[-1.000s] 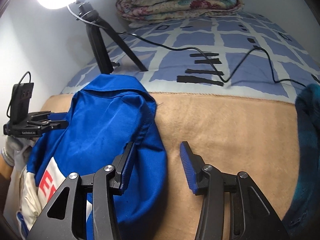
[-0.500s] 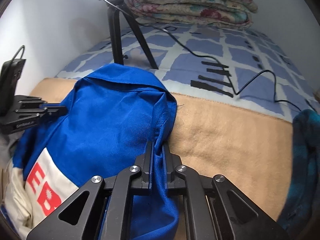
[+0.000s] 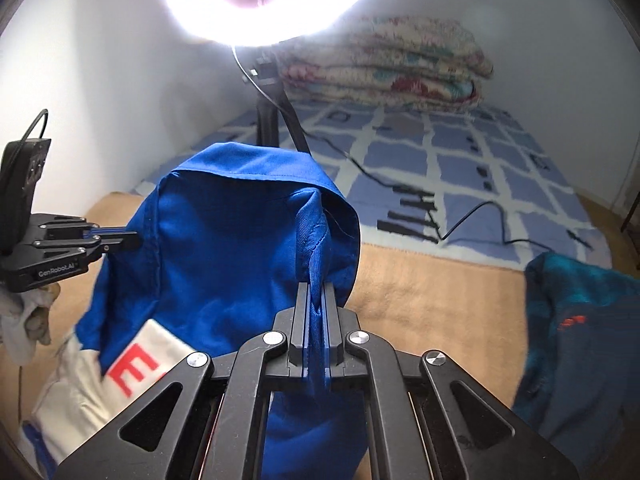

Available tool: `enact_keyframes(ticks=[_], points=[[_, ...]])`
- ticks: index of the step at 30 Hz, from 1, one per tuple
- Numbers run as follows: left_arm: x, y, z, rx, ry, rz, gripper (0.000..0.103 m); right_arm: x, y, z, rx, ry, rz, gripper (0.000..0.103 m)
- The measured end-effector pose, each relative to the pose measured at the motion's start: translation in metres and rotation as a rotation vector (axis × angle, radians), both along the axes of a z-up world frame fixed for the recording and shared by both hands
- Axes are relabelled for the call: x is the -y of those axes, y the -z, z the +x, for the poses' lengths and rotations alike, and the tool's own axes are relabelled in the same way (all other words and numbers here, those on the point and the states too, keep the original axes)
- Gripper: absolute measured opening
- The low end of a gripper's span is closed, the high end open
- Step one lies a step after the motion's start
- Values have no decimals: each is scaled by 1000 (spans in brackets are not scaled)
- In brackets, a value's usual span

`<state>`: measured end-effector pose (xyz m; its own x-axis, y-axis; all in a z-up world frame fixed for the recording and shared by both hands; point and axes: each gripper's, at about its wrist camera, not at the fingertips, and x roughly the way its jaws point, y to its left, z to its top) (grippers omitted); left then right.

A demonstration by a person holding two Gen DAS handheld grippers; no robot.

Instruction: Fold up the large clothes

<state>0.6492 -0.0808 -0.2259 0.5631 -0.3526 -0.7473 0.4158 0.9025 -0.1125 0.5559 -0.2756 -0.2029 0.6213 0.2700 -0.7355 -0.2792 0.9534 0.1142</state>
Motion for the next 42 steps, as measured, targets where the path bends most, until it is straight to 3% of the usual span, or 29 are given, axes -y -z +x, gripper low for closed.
enact_keyframes(ticks=[14, 23, 28, 32, 42], points=[[-27, -71, -128, 67, 4, -74, 0, -7, -84, -109, 87, -4, 50, 3], [-54, -86, -211, 77, -15, -165, 0, -13, -101, -193, 107, -28, 90, 3], [-66, -74, -257, 73, -7, -160, 0, -13, -104, -240, 117, -31, 113, 3], [-74, -58, -293, 58, -7, -176, 0, -17, -95, -279, 120, -50, 75, 3], [-86, 20, -369, -41, -19, -119, 0, -17, -28, -364, 10, -44, 42, 3]])
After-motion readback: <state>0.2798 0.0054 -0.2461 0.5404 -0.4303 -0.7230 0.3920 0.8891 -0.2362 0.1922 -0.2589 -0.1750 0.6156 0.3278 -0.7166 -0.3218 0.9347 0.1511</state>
